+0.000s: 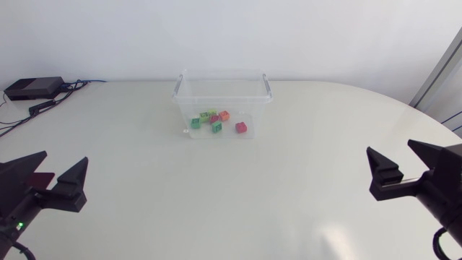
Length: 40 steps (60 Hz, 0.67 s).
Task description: Place the duplo bricks in the container
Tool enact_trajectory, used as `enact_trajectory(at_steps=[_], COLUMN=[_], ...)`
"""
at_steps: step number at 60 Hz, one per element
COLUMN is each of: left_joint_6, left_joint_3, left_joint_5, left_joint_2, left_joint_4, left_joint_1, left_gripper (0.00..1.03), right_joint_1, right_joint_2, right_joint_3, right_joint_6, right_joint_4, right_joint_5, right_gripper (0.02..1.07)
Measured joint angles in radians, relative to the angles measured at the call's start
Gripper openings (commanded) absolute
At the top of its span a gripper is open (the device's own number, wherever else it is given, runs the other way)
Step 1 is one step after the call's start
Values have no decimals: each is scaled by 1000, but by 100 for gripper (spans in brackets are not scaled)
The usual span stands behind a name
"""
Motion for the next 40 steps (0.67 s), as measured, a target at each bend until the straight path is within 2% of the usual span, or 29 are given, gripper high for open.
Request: enact_trajectory(at_steps=[28, 40], left_joint_6=[-131, -166], left_joint_3=[-158, -188], left_joint_5=[-27, -35], left_joint_2=[-134, -161], left_joint_4=[152, 175], left_joint_1=[-46, -56], left_gripper=[99, 99], right_joint_1=[-13, -18], right_joint_2=[-237, -288], right_joint_3=[-210, -256], right_joint_6=[117, 142], right_joint_4=[100, 119], right_joint_5=[0, 0], right_gripper=[102, 102])
